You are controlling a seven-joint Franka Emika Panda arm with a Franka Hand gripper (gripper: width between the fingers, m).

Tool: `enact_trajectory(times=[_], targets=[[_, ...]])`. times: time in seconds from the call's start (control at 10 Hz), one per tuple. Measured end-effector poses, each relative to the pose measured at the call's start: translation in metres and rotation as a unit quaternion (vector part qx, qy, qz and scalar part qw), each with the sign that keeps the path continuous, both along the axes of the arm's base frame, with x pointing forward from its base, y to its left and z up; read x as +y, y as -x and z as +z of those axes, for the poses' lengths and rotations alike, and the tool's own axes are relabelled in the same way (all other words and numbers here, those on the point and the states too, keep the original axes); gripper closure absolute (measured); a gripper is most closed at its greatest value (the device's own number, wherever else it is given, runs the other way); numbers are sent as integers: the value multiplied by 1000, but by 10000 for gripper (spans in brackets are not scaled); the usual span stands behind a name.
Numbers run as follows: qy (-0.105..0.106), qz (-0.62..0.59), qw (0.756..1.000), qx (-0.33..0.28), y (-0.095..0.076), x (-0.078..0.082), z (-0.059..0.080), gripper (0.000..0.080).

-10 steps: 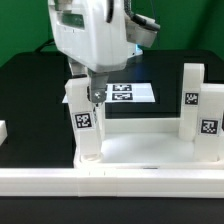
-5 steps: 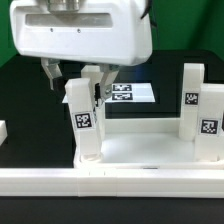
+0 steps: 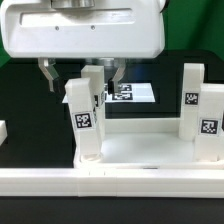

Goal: Assemble desk

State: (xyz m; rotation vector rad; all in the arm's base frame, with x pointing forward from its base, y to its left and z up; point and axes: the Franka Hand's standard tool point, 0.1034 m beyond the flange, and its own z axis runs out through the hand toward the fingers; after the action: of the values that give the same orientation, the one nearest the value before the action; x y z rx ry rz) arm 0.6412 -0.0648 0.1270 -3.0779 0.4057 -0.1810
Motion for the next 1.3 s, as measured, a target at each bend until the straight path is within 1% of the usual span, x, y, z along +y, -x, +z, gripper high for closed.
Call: enact_trajectory(times=[0.2, 0.3, 0.4, 0.5, 0.6, 1.0, 1.1, 1.3], targets=[[10, 50, 999, 0, 0, 1, 1, 151], [14, 76, 997, 0, 0, -1, 0, 271], [12, 65, 998, 0, 0, -1, 0, 422], [12, 64, 998, 0, 0, -1, 0, 422], [12, 64, 998, 0, 0, -1, 0, 511], [10, 49, 999, 0, 0, -1, -1, 511], [2, -10, 1000, 0, 0, -2, -1, 511], [-14, -102, 995, 0, 0, -3, -1, 511]])
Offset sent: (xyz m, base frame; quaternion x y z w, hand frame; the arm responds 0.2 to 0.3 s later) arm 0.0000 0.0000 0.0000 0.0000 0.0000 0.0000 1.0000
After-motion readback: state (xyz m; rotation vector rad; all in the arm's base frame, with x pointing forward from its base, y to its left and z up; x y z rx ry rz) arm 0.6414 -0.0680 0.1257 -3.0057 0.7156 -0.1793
